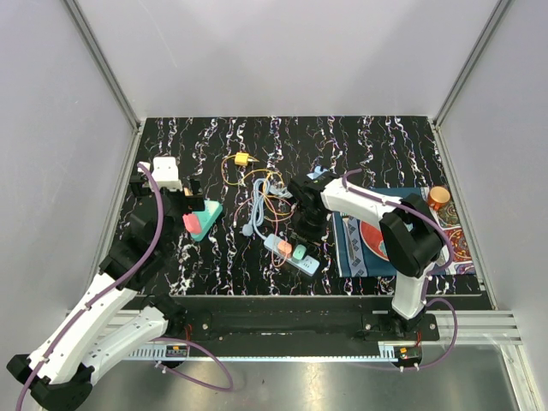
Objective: Insert the plug
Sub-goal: Insert the plug into the socket, then press the plug into the socket.
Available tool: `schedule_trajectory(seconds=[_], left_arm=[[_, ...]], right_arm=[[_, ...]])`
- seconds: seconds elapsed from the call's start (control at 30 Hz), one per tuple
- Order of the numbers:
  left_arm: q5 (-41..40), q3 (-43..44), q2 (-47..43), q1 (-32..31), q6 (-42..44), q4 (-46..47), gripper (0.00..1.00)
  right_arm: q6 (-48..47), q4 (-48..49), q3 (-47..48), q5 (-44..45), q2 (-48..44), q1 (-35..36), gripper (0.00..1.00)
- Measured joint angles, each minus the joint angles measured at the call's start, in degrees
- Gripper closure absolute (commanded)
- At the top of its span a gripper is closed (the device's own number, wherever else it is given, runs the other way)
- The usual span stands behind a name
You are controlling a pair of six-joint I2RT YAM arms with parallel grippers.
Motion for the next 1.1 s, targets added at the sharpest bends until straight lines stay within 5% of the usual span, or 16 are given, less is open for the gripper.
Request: schedule_trajectory(seconds=[0.07,0.23,0.43,0.77,1.1], left_arm=[[0.0,0.0,-0.2,0.1,0.0,0.0,0.01],[0.0,-0.1,-0.5,0.3,0.0,0.0,0.01],[0.0,-0.1,-0.5,0.5,0.0,0.1,0.01],[0.1,-0.1,-0.5,1.1,0.0,0.9,0.01],[0.3,-0.1,0.2,1.4,0.0,0.9,0.01]], right_arm=[[0.1,-0.1,0.1,0.2,0.0,0.1,0.93],[0.2,-0.1,0.2,1.7,-0.5,0.8,0.58],[-0.7,0.7,0.2,5.3,-1.5,2.8,0.39],[-3.2,0.9,0.4,7.8,-3.7,2.9,0.14],[-10.0,2.7,3.1,8.3,-7.4,2.9,0.16]])
